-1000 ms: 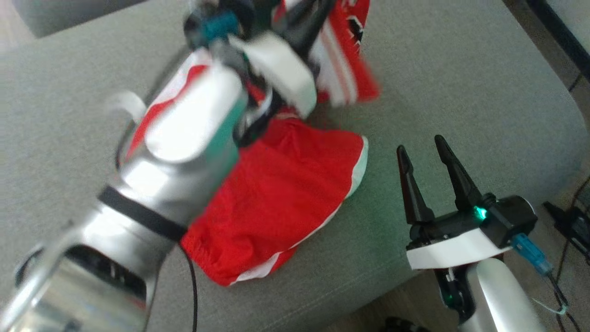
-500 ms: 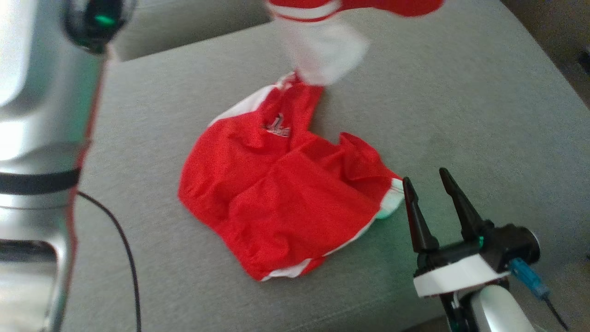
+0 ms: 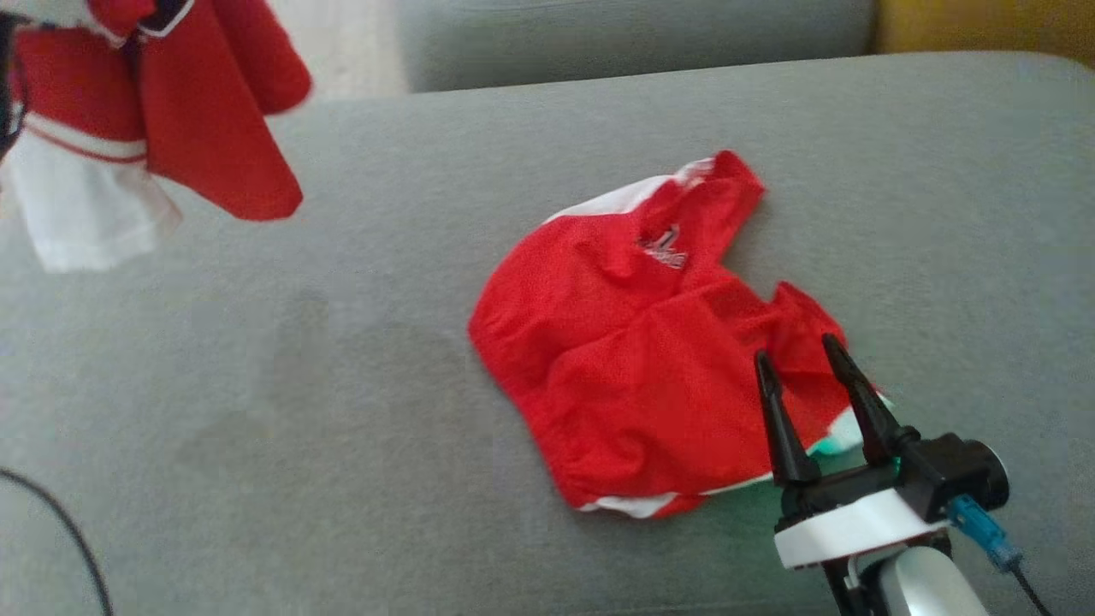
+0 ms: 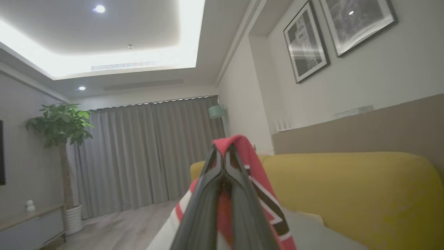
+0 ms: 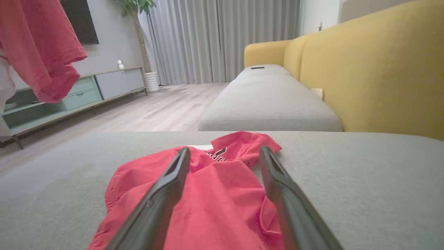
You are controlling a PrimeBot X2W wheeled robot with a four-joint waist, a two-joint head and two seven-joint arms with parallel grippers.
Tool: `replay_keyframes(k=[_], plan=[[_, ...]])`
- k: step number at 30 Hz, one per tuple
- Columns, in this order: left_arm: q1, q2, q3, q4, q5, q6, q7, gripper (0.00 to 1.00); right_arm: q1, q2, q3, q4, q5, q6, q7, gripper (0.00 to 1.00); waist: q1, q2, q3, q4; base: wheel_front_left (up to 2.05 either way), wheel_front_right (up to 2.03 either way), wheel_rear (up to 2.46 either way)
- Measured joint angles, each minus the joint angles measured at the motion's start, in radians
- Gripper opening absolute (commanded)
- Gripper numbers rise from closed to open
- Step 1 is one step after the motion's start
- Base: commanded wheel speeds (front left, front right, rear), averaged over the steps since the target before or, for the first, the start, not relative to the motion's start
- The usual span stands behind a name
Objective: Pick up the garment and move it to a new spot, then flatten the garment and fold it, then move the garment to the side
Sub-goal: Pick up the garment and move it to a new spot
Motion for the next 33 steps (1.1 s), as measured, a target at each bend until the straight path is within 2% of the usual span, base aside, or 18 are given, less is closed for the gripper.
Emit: replay_keyframes(k=[3,9,14,18,22,26,27,28,29,33], plan=[[0.026,0.015,0.048,0.026,-0.002,0.005,0.000,0.00,0.000,0.000,-0.003,-0.002,-0.003,0.000,0.000,1.00,0.0000,0.0000,0.014,0.041,0.00,0.00,0.00],[0.122,0.046,0.168,0.034,0.003,0.052,0.000,0.00,-0.006,0.000,-0.016,-0.007,-0.017,0.000,0.000,1.00,0.0000,0.0000,0.068,0.101,0.00,0.00,0.00],[0.189,0.046,0.213,0.037,0.004,0.053,0.000,0.00,-0.009,0.000,-0.024,-0.012,-0.026,0.000,0.000,1.00,0.0000,0.0000,0.097,0.123,0.00,0.00,0.00],[0.233,0.046,0.284,0.049,0.028,0.062,0.000,0.00,-0.016,0.000,-0.024,-0.012,-0.036,0.000,0.000,1.00,0.0000,0.0000,0.126,0.134,0.00,0.00,0.00],[0.269,0.021,0.332,0.111,0.026,0.059,0.000,0.00,-0.048,-0.001,-0.021,-0.012,-0.044,0.000,0.000,1.00,0.0000,0.0000,0.150,0.135,0.00,0.00,0.00],[0.330,-0.026,0.332,0.221,0.014,0.038,0.000,0.00,-0.061,-0.005,-0.017,-0.012,-0.044,0.000,0.000,1.00,0.0001,0.0000,0.165,0.127,0.00,0.00,0.00],[0.344,-0.039,0.332,0.255,0.004,0.031,0.000,0.09,-0.061,-0.008,-0.017,-0.011,-0.044,0.000,0.000,1.00,0.0001,0.0000,0.166,0.124,0.00,0.00,0.00],[0.356,-0.049,0.327,0.291,-0.006,0.024,0.001,0.46,-0.061,-0.010,-0.016,-0.008,-0.044,0.000,0.000,1.00,0.0001,0.0000,0.164,0.120,0.00,0.00,0.00],[0.368,-0.059,0.318,0.323,-0.017,0.021,0.005,0.98,-0.061,-0.011,-0.014,-0.005,-0.044,0.000,0.000,1.00,0.0001,0.0000,0.161,0.117,0.00,0.00,0.00],[0.416,-0.070,0.295,0.359,-0.022,0.010,0.004,1.00,-0.059,-0.012,-0.009,0.010,-0.044,0.000,0.000,1.00,0.0001,0.0000,0.132,0.105,0.00,0.00,0.00]])
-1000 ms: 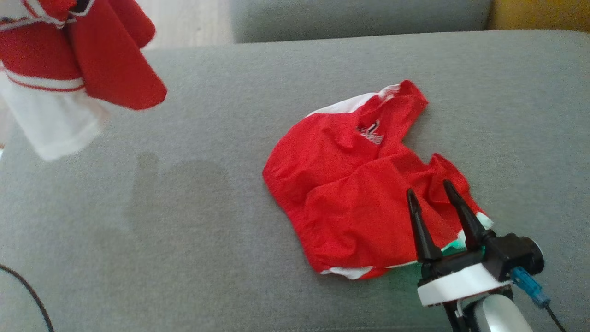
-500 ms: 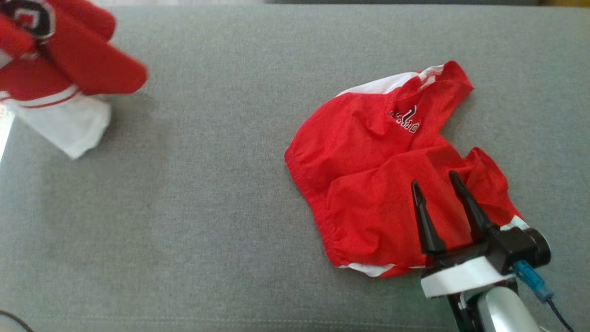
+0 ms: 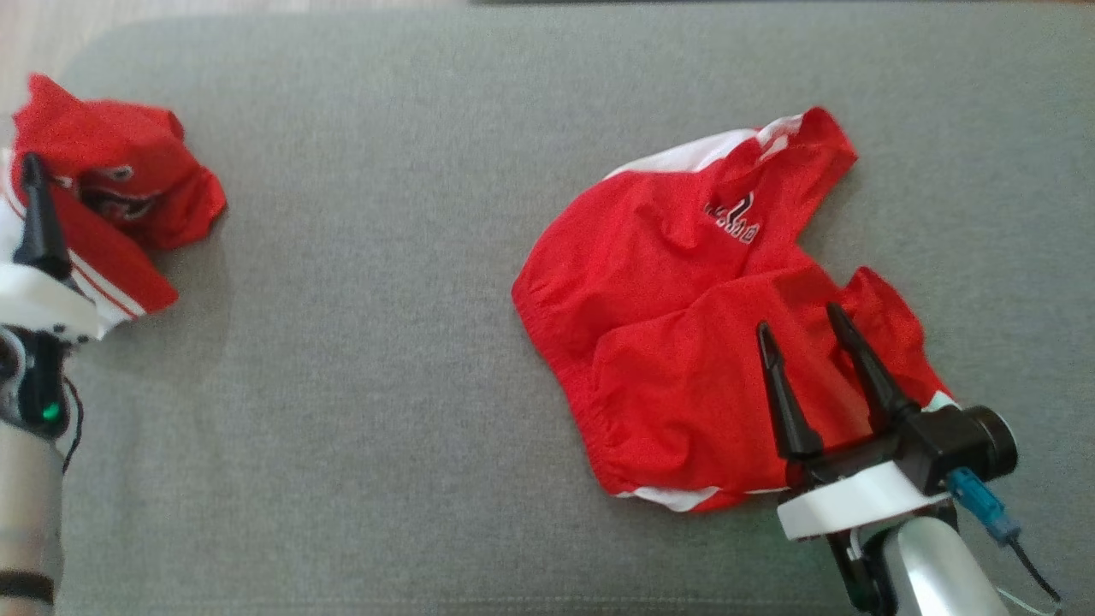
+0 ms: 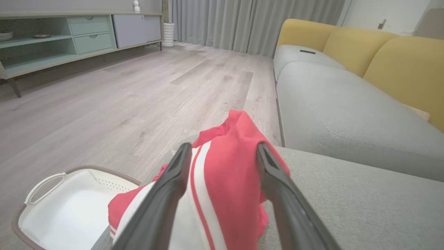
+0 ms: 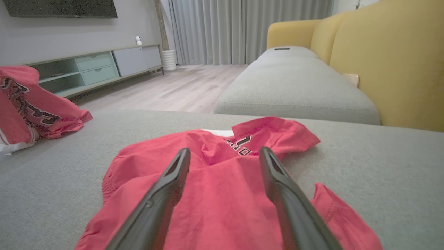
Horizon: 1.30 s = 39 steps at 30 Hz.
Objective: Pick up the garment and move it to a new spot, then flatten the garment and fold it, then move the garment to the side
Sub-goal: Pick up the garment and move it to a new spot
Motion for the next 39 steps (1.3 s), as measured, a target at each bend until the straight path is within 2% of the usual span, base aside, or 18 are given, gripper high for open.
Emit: replay_keyframes(k=[4,7,13,20,27,34,39], plan=[[0.088,-0.011,0.026,-0.125,0.027,-0.002,-0.002,1.00,0.017,0.002,0.006,0.008,0.003,0.000,0.000,1.00,0.0000,0.0000,-0.056,-0.014,0.00,0.00,0.00],[0.211,-0.052,0.058,-0.256,0.063,0.002,-0.003,1.00,0.039,0.004,0.011,0.012,0.004,0.000,0.000,1.00,-0.0001,0.0000,-0.105,-0.030,0.00,0.00,0.00],[0.500,-0.173,0.085,-0.503,0.156,0.042,-0.003,1.00,0.067,0.009,0.016,0.025,0.014,0.000,0.000,1.00,-0.0001,0.0000,-0.195,-0.076,0.00,0.00,0.00],[0.691,-0.318,0.104,-0.706,0.262,0.096,-0.003,1.00,0.080,0.011,0.005,0.036,0.038,0.000,0.000,1.00,-0.0001,0.0001,-0.251,-0.149,0.00,0.00,0.00],[0.851,-0.333,0.025,-0.827,0.379,0.156,-0.003,1.00,0.145,0.011,-0.008,0.038,0.046,0.000,0.000,1.00,-0.0001,0.0001,-0.295,-0.181,0.00,0.00,0.00],[0.934,-0.333,-0.020,-0.807,0.369,0.206,-0.003,1.00,0.159,0.011,-0.006,0.044,0.045,0.000,0.000,1.00,-0.0001,0.0001,-0.319,-0.172,0.00,0.00,0.00],[0.952,-0.333,-0.063,-0.787,0.366,0.219,-0.003,1.00,0.159,0.011,-0.001,0.046,0.046,0.000,0.000,1.00,-0.0001,0.0001,-0.331,-0.157,0.00,0.00,0.00]])
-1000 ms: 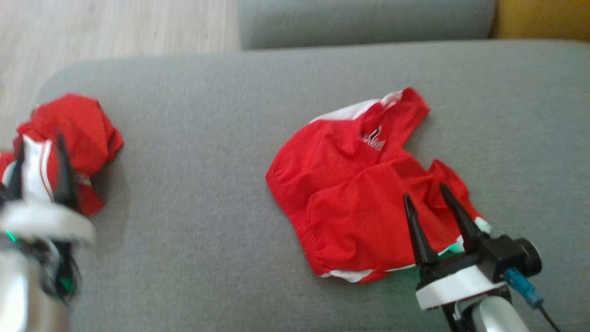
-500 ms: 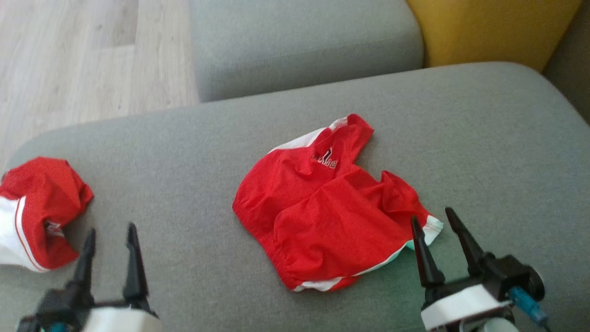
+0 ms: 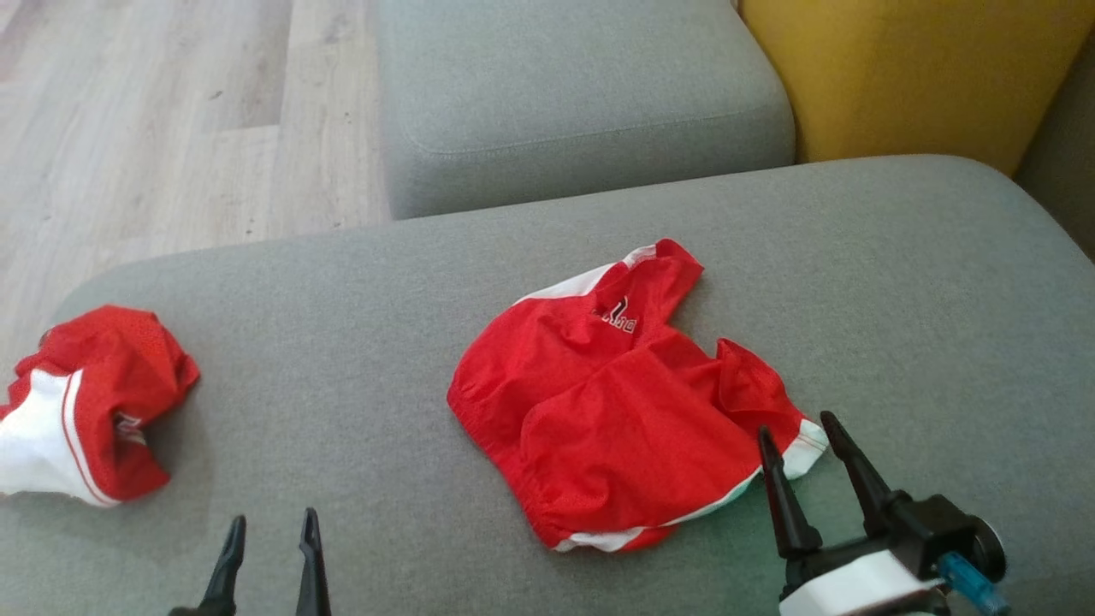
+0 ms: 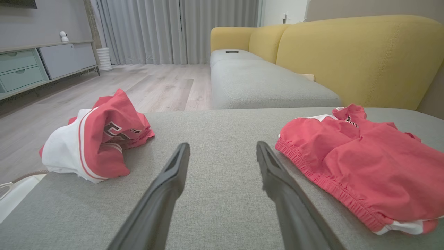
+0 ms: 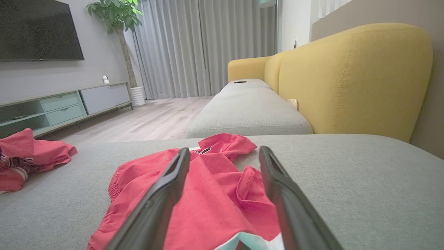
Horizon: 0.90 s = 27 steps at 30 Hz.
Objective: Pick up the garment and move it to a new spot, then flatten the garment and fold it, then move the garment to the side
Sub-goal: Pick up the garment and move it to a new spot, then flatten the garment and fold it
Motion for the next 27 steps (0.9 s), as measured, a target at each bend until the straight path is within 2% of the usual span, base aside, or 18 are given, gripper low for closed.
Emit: replay_keyframes(k=[12,27], plan=[[0.000,0.000,-0.025,0.002,0.002,0.017,0.000,1.00,0.021,0.000,0.006,0.005,0.000,0.000,0.000,1.00,0.0000,0.0000,-0.003,0.012,0.00,0.00,0.00],[0.000,0.000,-0.030,-0.007,0.012,0.017,0.000,1.00,0.021,0.000,0.006,0.006,0.000,0.000,0.000,1.00,0.0000,0.0000,-0.004,0.019,0.00,0.00,0.00]])
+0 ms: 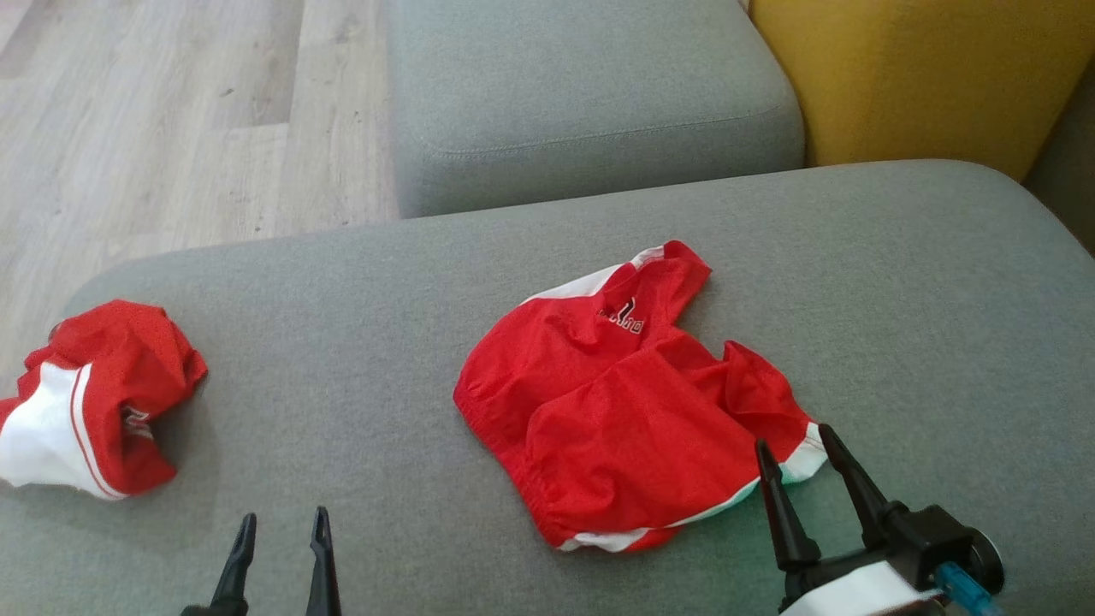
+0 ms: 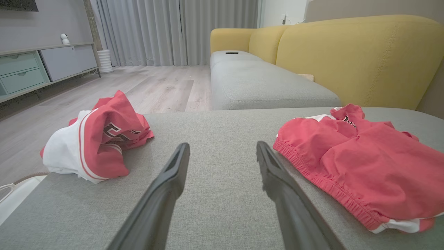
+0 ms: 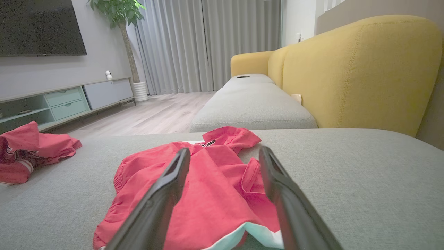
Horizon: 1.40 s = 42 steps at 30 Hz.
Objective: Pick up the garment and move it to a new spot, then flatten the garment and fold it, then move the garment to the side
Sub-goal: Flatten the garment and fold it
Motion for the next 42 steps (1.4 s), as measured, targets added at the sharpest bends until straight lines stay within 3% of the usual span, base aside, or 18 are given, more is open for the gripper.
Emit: replay_keyframes(k=[33,37,42], plan=[[0.000,0.000,-0.007,0.008,0.006,-0.019,0.000,1.00,0.002,0.000,-0.005,0.001,0.000,0.000,0.000,1.00,0.0000,0.0000,0.008,0.071,0.00,0.00,0.00],[0.000,0.001,-0.028,0.023,0.006,-0.057,0.000,1.00,0.003,0.000,-0.004,0.001,0.000,0.000,0.000,1.00,0.0000,0.0000,0.013,0.073,0.00,0.00,0.00],[-0.006,0.001,-0.092,0.105,0.006,-0.176,0.000,1.00,0.003,0.000,0.000,0.000,0.000,0.000,0.000,1.00,0.0000,0.0000,0.031,0.075,0.00,0.00,0.00]])
